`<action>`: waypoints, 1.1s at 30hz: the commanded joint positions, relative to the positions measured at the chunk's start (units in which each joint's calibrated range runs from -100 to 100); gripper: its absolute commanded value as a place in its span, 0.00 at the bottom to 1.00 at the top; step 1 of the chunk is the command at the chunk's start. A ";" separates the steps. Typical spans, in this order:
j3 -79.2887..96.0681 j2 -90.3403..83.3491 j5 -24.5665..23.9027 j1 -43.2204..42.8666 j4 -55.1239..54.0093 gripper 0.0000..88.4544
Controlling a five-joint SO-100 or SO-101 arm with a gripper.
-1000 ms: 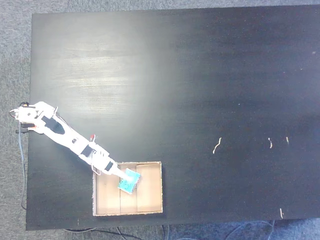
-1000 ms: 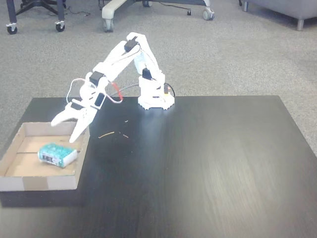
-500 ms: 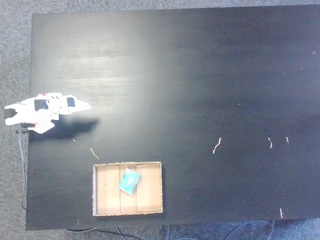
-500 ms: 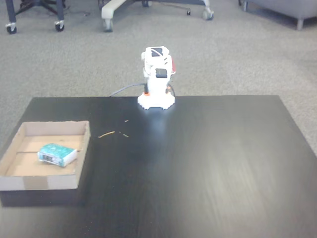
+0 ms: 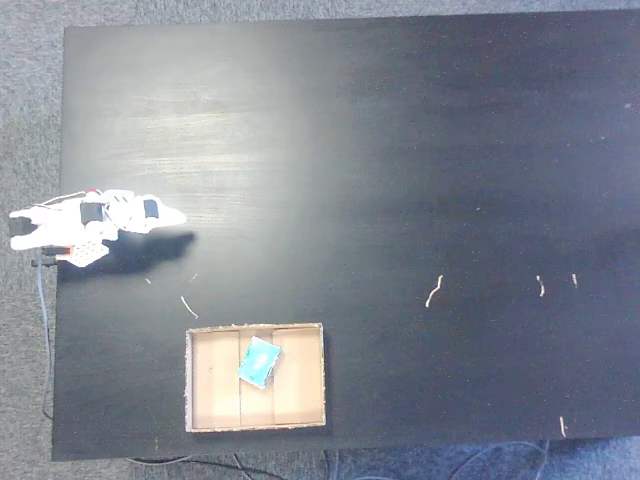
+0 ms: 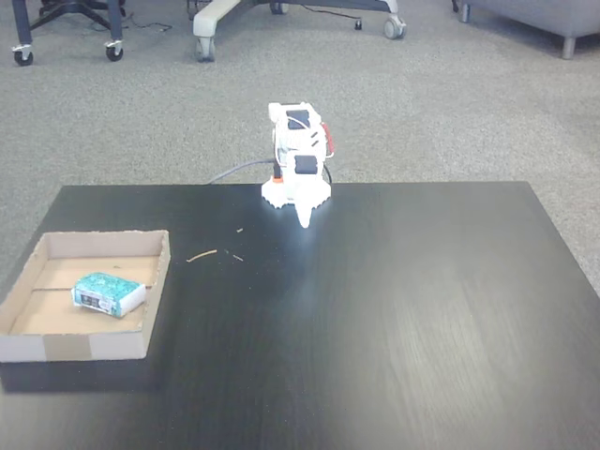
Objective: Pick the green block and drop it in the box on the right.
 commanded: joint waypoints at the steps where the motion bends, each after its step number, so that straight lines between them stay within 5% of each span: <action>1: 1.51 -0.31 -1.07 -1.04 -0.32 0.00; 33: 1.51 -0.39 -0.63 0.64 -0.24 0.00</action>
